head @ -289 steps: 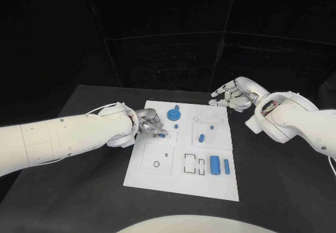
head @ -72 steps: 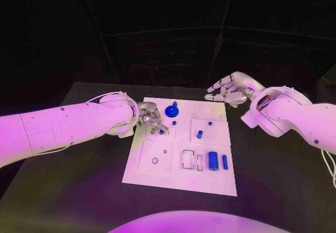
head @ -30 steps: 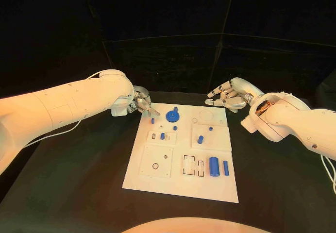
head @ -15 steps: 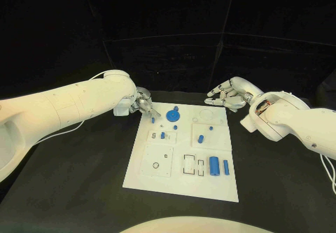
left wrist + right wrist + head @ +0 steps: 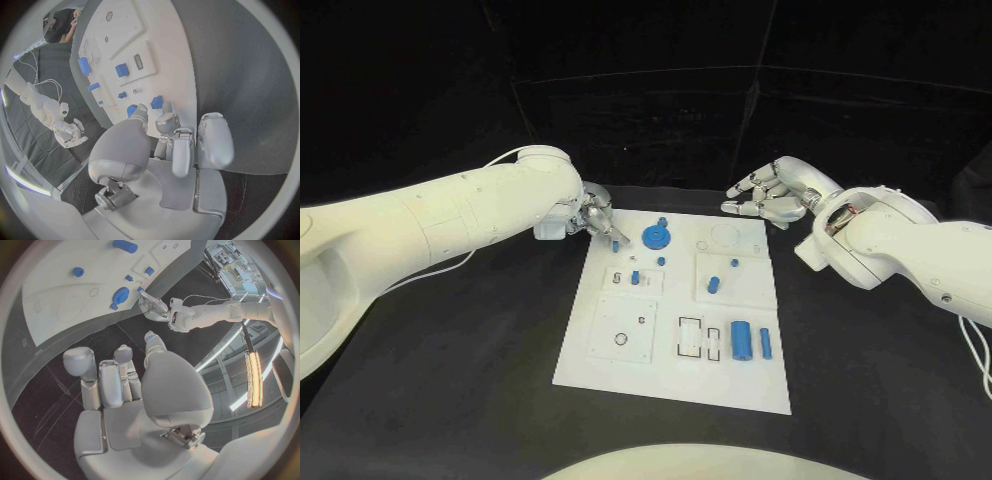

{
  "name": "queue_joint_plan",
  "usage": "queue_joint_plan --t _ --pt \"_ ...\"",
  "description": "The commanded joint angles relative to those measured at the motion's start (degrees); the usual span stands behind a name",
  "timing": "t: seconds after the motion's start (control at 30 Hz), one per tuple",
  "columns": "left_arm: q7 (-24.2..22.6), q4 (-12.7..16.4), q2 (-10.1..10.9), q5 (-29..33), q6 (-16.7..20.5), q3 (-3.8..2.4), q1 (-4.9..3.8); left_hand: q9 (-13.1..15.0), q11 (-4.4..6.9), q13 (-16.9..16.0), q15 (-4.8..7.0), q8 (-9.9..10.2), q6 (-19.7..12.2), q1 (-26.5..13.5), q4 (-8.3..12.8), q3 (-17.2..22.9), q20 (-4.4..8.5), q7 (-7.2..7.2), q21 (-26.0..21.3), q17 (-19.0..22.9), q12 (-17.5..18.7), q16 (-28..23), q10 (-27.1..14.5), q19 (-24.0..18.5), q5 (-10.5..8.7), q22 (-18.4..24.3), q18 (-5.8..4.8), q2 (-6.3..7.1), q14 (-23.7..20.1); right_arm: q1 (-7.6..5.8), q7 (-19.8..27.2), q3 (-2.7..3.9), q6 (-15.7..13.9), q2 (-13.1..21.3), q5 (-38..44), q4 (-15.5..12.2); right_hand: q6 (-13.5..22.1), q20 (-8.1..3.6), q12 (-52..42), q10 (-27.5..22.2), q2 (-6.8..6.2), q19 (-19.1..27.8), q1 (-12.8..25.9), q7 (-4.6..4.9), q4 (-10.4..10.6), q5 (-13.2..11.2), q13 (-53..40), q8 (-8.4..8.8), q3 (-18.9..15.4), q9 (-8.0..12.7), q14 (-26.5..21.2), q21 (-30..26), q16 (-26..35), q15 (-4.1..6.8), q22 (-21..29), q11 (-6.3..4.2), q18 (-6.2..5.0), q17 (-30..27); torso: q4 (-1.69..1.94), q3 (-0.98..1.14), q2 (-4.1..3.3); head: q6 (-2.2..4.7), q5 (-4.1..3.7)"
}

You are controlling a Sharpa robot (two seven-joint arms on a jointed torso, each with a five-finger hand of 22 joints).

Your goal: Assemble the parts on the task board

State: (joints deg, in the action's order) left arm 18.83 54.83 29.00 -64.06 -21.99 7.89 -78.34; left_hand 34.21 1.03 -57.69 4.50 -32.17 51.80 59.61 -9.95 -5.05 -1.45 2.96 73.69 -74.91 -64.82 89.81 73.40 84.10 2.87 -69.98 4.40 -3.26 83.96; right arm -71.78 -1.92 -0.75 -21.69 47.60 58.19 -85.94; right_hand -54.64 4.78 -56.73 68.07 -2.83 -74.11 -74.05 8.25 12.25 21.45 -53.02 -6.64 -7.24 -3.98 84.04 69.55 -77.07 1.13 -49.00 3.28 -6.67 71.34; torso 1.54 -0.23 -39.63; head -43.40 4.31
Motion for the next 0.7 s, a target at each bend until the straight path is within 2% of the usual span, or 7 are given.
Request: queue_joint_plan --t 0.03,0.57,0.63,0.7 --pt "0.21 -0.03 -0.08 -0.95 -1.07 -0.02 -0.03 0.09 0.11 -0.07 0.32 -0.3 0.49 0.65 0.2 -0.33 0.15 0.06 0.32 -15.09 -0.38 0.19 0.47 0.33 -0.14 -0.03 -0.11 -0.32 6.04 -0.1 0.54 0.04 0.22 -0.02 -0.12 -0.04 0.32 -0.07 0.2 -0.51 0.67 0.33 0.09 0.01 0.0 0.27 0.08 -0.3 -0.21 0.02 1.96 -0.31 0.29 0.14 0.06 -0.02 -0.71 -0.02 0.0 0.0 -0.01 -0.05 -0.03" --pt "0.18 0.27 -0.33 -0.98 -1.2 -0.02 0.05 0.39 0.36 -0.15 0.55 -0.98 0.56 3.71 1.99 0.25 0.41 -0.18 0.4 -15.09 -0.55 0.19 0.68 0.37 -0.12 -0.27 -0.16 -1.51 6.04 -0.1 0.54 0.04 0.25 -0.11 -0.12 -0.01 0.32 -0.07 0.2 -0.51 0.67 0.33 0.09 0.01 0.0 0.27 0.08 -0.3 -0.21 0.02 1.96 -0.31 0.29 0.14 0.06 -0.02 -0.71 -0.02 0.04 0.01 -0.01 -0.37 -0.08" --pt "0.13 0.28 -0.36 -0.77 -0.92 -0.02 0.06 0.42 0.44 -0.11 0.59 -1.06 0.52 4.87 2.66 0.98 0.44 -0.24 0.4 -15.09 -0.53 0.19 0.68 0.38 -0.09 -0.31 -0.16 -2.3 6.04 -0.1 0.54 0.04 0.25 -0.13 -0.12 0.0 0.32 -0.07 0.12 -0.47 0.74 0.32 0.02 0.0 0.02 0.35 0.02 -0.32 -0.22 0.02 1.97 -0.34 0.29 0.14 0.11 -0.02 -0.72 0.0 0.03 -0.01 0.0 -0.38 -0.06" --pt "0.05 0.29 -0.38 -0.05 -0.69 -0.02 0.07 0.41 0.62 -0.03 0.73 -1.02 0.24 7.52 4.32 2.58 0.53 -0.45 0.3 -15.09 -0.45 0.19 0.65 0.34 -0.07 -0.21 -0.13 -3.35 6.04 -0.1 0.55 0.04 0.26 -0.16 -0.12 0.02 0.32 -0.07 0.12 -0.47 0.74 0.32 0.02 0.0 0.02 0.35 0.02 -0.32 -0.22 0.02 1.97 -0.34 0.29 0.14 0.11 -0.02 -0.72 0.0 0.02 -0.04 0.02 -0.41 -0.05"
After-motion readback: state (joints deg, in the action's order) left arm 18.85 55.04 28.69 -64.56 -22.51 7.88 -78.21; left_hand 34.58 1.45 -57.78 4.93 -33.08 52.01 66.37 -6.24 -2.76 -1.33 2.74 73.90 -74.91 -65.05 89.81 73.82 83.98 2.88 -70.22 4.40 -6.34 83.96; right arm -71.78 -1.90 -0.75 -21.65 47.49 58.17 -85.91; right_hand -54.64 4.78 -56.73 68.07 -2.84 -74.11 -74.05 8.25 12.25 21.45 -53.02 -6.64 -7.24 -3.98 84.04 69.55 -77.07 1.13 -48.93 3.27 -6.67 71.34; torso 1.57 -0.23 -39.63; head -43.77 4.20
